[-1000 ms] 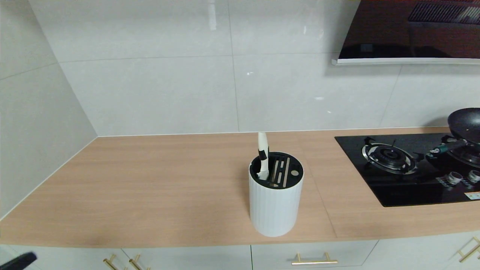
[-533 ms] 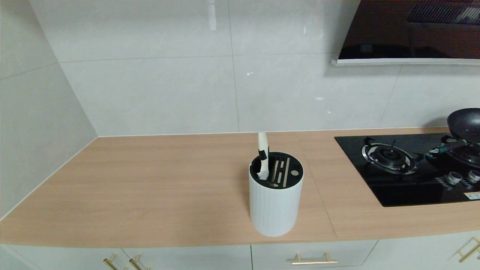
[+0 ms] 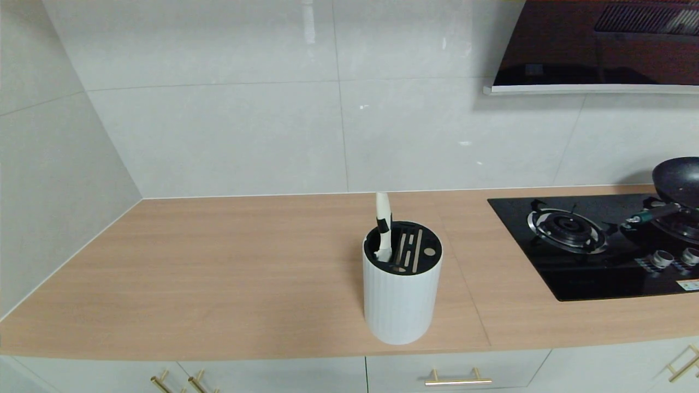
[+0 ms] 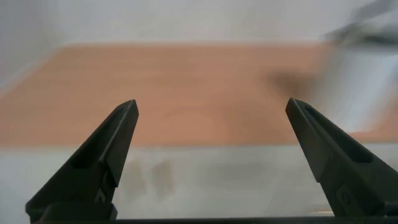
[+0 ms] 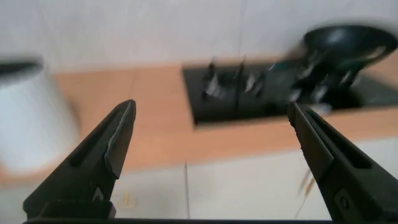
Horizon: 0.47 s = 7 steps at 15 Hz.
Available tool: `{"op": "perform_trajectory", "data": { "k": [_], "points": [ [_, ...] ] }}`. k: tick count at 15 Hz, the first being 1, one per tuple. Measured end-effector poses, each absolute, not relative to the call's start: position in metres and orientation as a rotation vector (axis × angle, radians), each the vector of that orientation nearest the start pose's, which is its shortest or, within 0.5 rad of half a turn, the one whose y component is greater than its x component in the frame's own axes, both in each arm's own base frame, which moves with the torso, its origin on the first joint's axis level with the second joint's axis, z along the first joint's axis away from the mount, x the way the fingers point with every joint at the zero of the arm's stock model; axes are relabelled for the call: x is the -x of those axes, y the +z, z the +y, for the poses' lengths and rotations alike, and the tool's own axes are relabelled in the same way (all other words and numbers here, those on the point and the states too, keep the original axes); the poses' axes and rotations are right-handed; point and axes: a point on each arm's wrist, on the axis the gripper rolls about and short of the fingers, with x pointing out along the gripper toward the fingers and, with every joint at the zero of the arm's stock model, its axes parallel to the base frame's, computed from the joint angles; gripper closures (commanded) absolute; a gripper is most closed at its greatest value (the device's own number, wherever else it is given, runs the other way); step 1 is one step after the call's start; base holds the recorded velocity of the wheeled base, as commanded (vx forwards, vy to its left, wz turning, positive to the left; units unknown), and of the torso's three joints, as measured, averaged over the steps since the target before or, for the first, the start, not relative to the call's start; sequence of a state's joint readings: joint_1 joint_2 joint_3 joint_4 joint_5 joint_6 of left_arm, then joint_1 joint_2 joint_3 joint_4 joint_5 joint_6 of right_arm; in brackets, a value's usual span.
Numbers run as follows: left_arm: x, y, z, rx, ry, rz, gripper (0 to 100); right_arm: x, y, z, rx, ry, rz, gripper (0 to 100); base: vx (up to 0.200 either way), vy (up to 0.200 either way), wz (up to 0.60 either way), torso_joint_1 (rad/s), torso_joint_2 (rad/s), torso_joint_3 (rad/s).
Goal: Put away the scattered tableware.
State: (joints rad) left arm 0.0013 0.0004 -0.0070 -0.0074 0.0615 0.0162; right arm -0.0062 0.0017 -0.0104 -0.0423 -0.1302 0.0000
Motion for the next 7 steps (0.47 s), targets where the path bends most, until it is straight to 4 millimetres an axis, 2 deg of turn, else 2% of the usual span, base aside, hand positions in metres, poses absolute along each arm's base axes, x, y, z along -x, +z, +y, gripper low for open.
{"op": "perform_trajectory", "data": {
  "k": [4,7],
  "points": [
    [0.023,0.0756,0.001,0.006,0.048,-0.003,0,0.023,0.0767,-0.0008,0.052,-0.046,-0.004,0,0.0,0.0,0.0,0.0,0.0,0.0],
    [0.023,0.0756,0.001,0.006,0.048,-0.004,0,0.023,0.0762,-0.0007,0.029,-0.037,-0.003,0,0.0,0.0,0.0,0.0,0.0,0.0]
  ]
}}
